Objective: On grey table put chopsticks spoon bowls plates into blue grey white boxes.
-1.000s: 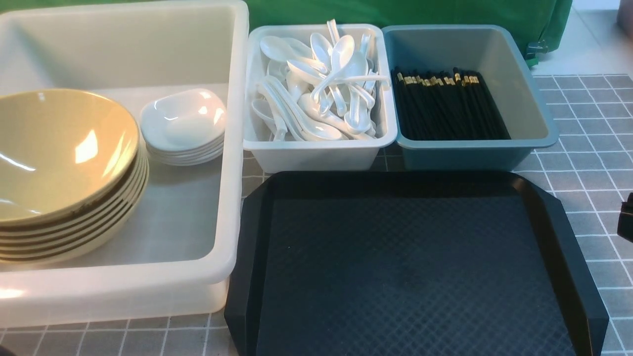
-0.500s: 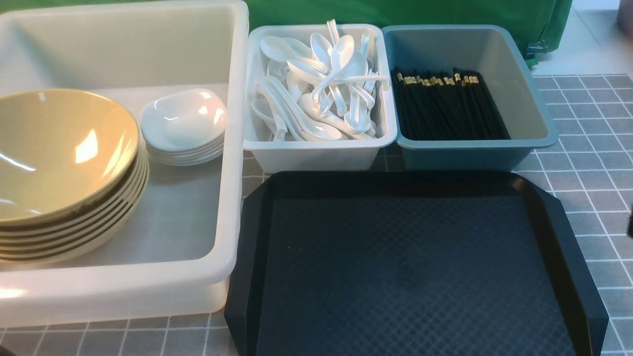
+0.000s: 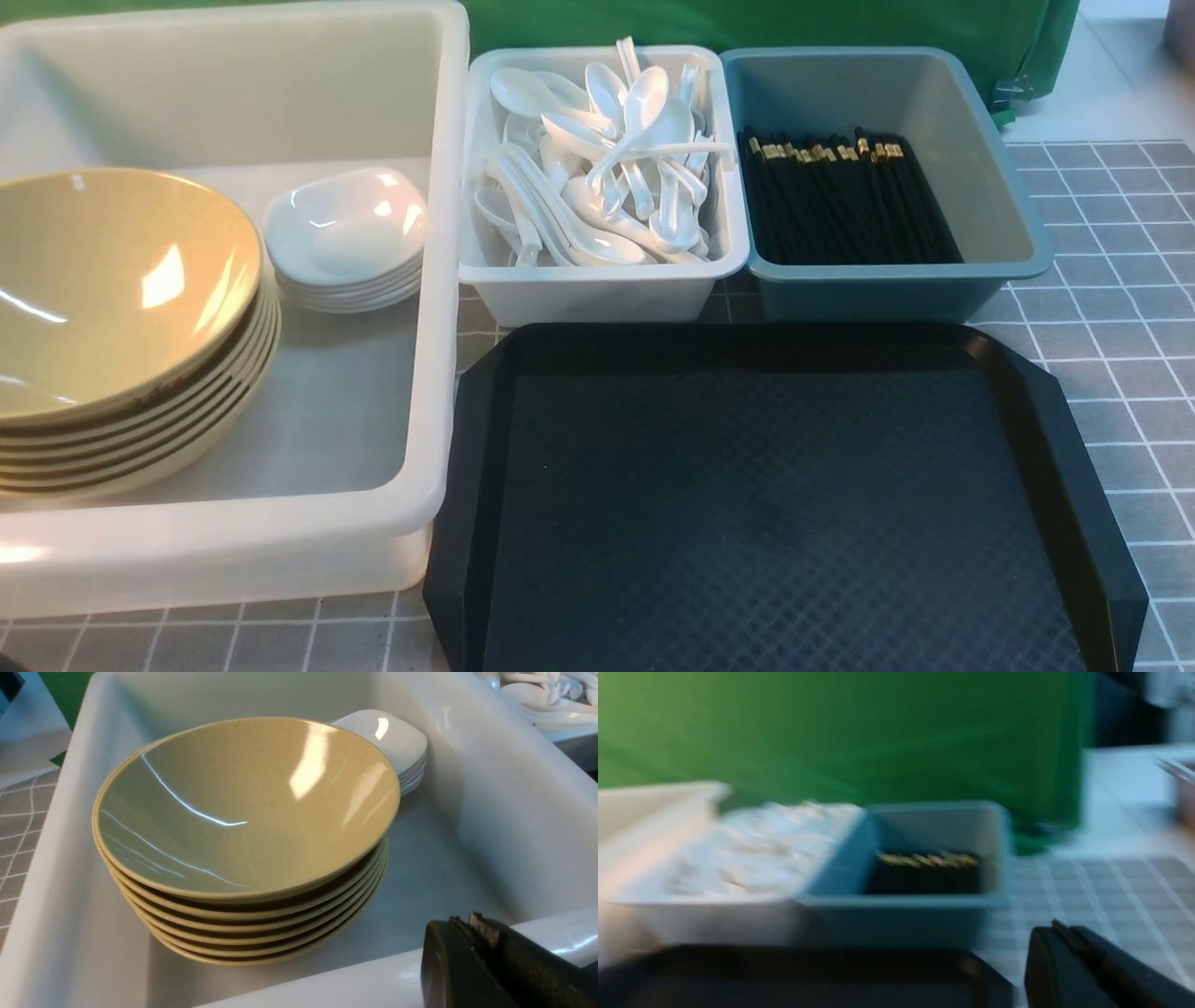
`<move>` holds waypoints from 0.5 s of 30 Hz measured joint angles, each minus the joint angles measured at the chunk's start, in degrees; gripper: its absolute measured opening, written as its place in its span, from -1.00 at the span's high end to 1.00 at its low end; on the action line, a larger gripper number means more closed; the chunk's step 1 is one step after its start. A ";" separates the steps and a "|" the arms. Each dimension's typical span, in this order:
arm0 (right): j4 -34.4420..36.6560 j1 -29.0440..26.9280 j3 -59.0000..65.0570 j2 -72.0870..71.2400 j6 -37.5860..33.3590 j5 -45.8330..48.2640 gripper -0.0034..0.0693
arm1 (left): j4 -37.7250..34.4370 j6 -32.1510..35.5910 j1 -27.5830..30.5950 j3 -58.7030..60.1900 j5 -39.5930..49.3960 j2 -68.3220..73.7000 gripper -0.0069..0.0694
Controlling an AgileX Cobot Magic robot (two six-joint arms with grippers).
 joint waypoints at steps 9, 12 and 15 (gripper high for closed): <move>-5.50 -2.75 5.72 -3.79 3.94 6.51 0.82 | 0.00 0.00 0.00 0.04 0.11 -0.01 0.84; -6.52 -2.97 5.67 -3.79 5.01 9.25 0.82 | -0.05 0.00 0.00 0.04 0.25 -0.01 0.84; -6.88 -4.23 5.67 -3.81 5.20 10.98 0.82 | -0.05 0.00 0.00 0.04 0.25 -0.06 0.84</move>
